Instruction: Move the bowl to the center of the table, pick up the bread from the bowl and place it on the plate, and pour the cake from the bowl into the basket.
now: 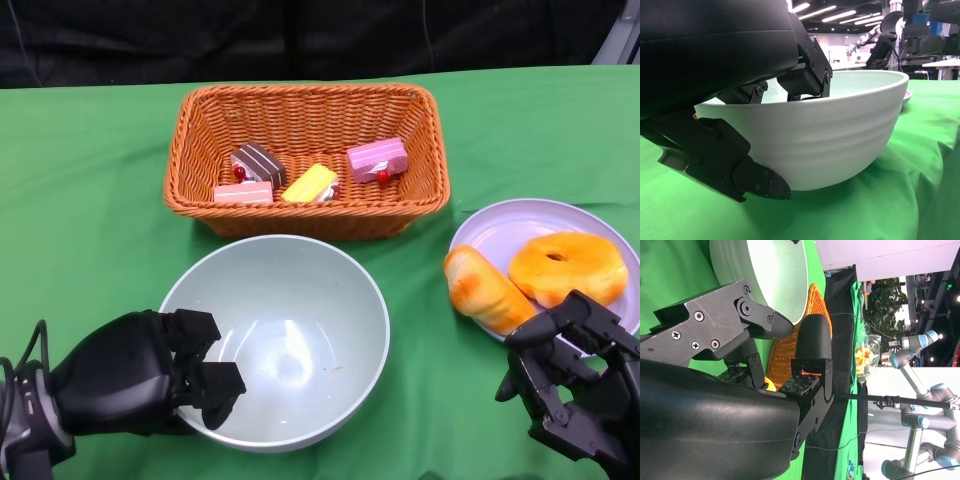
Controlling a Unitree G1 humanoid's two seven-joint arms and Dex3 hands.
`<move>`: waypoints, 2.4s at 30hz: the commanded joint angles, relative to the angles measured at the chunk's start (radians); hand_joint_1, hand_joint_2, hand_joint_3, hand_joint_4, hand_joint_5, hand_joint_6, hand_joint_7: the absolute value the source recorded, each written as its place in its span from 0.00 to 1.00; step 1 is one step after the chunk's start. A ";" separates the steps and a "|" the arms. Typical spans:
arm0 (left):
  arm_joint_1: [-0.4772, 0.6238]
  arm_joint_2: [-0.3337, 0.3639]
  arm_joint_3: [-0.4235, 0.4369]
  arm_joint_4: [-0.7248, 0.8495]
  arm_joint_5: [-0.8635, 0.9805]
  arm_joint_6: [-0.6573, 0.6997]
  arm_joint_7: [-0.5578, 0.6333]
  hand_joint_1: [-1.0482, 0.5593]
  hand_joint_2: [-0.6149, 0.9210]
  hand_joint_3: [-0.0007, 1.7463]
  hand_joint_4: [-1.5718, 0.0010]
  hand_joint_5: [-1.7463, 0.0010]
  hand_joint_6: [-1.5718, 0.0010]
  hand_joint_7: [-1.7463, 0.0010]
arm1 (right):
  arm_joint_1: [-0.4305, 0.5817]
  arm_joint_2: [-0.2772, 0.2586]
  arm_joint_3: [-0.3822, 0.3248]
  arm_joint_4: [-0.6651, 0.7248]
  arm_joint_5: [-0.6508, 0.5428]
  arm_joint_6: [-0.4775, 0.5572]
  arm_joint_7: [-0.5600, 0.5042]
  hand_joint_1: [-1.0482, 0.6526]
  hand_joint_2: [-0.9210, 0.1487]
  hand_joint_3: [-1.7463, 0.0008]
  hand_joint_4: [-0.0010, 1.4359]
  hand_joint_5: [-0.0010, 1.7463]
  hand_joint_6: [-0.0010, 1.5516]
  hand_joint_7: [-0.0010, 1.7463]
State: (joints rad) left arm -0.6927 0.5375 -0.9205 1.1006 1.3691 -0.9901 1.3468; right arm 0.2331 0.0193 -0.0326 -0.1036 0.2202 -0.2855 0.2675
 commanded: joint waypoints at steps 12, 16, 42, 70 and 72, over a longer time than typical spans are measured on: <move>0.006 0.044 0.178 0.132 -0.491 -0.370 -0.598 0.00 1.00 0.11 0.98 1.00 0.98 1.00 | 0.007 -0.014 -0.004 -0.008 0.000 0.013 -0.007 0.55 0.19 0.57 0.45 0.94 0.38 0.75; -0.059 -0.030 0.305 0.426 -0.655 -0.605 -0.985 0.00 1.00 0.14 1.00 1.00 1.00 1.00 | 0.006 -0.014 -0.004 -0.008 -0.001 0.015 -0.007 0.56 0.18 0.57 0.44 0.94 0.38 0.75; -0.140 -0.159 1.796 0.982 -1.299 -0.169 -2.570 0.62 0.88 0.51 0.53 0.03 0.54 0.15 | 0.002 -0.012 0.008 0.009 -0.035 -0.004 -0.006 0.54 0.20 0.56 0.46 0.96 0.39 0.78; -0.031 -0.174 1.843 0.994 -0.946 -0.572 -2.314 0.63 0.86 0.58 0.57 0.00 0.59 0.13 | 0.082 -0.073 0.079 -0.179 -0.088 0.051 0.006 0.48 0.25 0.56 0.49 0.91 0.43 0.75; -0.034 -0.166 1.848 0.994 -0.921 -0.567 -2.297 0.63 0.86 0.58 0.56 0.00 0.58 0.13 | 0.090 -0.078 0.088 -0.203 -0.092 0.060 0.005 0.49 0.25 0.56 0.49 0.91 0.43 0.75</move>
State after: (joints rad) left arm -0.7315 0.3462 0.9198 2.0831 0.4299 -1.4903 -0.9641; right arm 0.3114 -0.0441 0.0515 -0.2757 0.1350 -0.2332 0.2773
